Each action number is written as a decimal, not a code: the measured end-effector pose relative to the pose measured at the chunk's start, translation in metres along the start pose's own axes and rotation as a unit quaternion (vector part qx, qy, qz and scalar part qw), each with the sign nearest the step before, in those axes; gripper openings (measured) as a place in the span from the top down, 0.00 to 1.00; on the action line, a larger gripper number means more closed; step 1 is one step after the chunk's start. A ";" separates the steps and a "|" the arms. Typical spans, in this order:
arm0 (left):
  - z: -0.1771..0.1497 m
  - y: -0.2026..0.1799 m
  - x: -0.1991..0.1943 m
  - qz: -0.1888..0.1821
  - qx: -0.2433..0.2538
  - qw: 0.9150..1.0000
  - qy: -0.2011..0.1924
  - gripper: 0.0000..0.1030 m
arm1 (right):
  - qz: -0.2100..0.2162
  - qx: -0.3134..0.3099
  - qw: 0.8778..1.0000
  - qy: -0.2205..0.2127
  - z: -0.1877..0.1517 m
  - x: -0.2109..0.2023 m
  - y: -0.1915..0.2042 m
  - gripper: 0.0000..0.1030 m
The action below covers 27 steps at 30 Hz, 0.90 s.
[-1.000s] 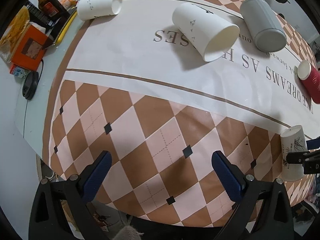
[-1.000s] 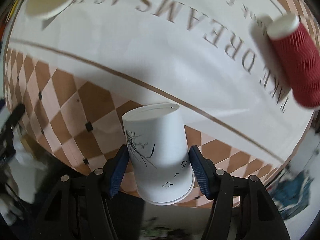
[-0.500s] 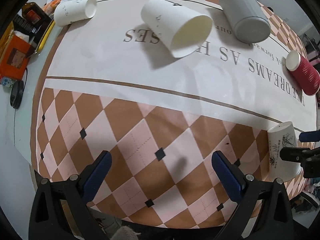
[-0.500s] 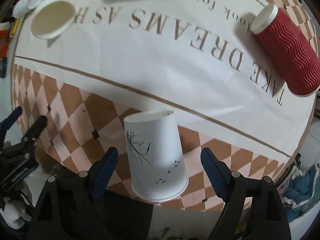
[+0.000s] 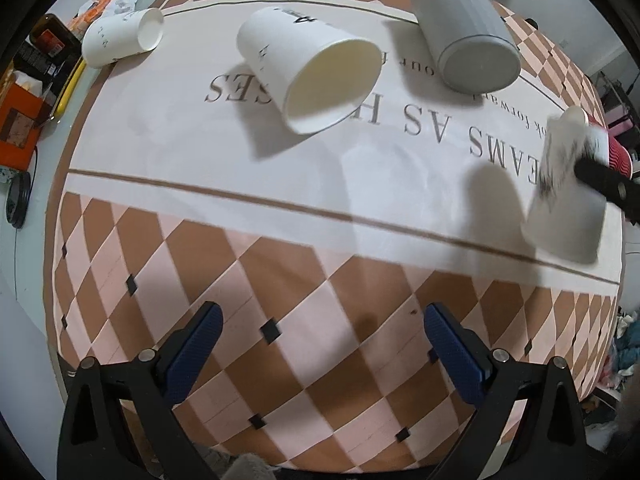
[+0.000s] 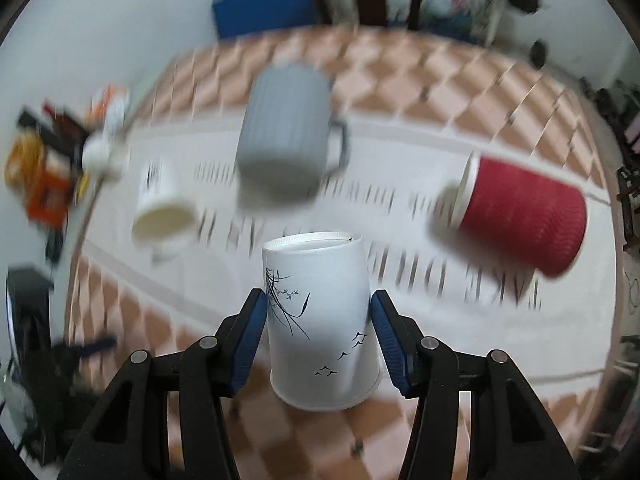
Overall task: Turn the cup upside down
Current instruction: 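Rotate the held cup with the right gripper so its rim faces down, then lower the inverted cup onto the runner and open the right gripper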
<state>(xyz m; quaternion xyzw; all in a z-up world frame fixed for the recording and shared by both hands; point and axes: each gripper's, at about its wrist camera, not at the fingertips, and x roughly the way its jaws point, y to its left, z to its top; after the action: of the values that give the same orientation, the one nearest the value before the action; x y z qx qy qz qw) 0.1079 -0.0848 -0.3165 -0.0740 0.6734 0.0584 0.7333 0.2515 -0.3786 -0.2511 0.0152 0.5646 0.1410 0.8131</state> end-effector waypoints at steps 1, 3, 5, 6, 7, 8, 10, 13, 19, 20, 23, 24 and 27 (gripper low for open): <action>0.005 -0.003 0.002 0.000 0.001 1.000 -0.002 0.00 | -0.005 0.002 1.000 -0.025 0.000 0.002 0.000 0.46; 0.009 -0.008 0.005 0.004 0.001 1.000 -0.004 0.00 | -0.006 0.000 0.997 -0.081 -0.006 0.008 0.005 0.46; 0.012 -0.014 0.007 0.010 -0.001 1.000 -0.002 0.00 | -0.012 -0.007 0.994 -0.109 -0.011 0.011 0.006 0.46; 0.013 -0.016 0.009 0.011 -0.002 1.000 -0.002 0.00 | -0.018 -0.012 0.993 -0.119 -0.017 0.013 0.007 0.46; 0.015 -0.018 0.012 0.011 -0.003 1.000 -0.001 0.00 | -0.017 -0.014 0.991 -0.134 -0.023 0.013 0.008 0.46; 0.019 -0.020 0.014 0.012 -0.003 1.000 -0.001 0.00 | -0.017 -0.017 0.990 -0.139 -0.029 0.014 0.008 0.46; 0.020 -0.024 0.016 0.016 -0.001 1.000 -0.003 0.00 | -0.015 -0.022 0.988 -0.150 -0.039 0.014 0.009 0.46; 0.015 -0.032 0.020 0.017 0.000 1.000 -0.003 0.00 | -0.017 -0.032 0.988 -0.152 -0.049 0.012 0.011 0.45; -0.003 -0.040 0.014 0.022 0.011 1.000 -0.017 0.00 | -0.022 -0.026 0.992 -0.118 -0.073 0.009 0.006 0.45; -0.005 -0.042 0.011 0.022 0.014 0.999 -0.020 0.00 | -0.024 -0.023 0.993 -0.114 -0.075 0.009 0.006 0.45; -0.011 -0.047 0.004 0.022 0.025 0.999 -0.030 0.00 | -0.029 -0.002 0.995 -0.099 -0.082 0.008 0.002 0.33; -0.012 -0.049 0.001 0.022 0.031 0.999 -0.034 0.00 | -0.033 0.003 0.995 -0.098 -0.084 0.005 0.001 0.25; -0.020 -0.056 -0.017 0.030 0.049 0.997 -0.053 0.00 | -0.059 0.023 0.993 -0.097 -0.093 -0.014 0.000 0.13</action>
<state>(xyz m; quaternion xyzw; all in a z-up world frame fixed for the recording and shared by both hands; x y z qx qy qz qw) 0.0972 -0.1438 -0.2999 -0.0144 0.6372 0.0514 0.7688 0.1616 -0.3949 -0.2717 0.0143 0.4860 0.0780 0.8704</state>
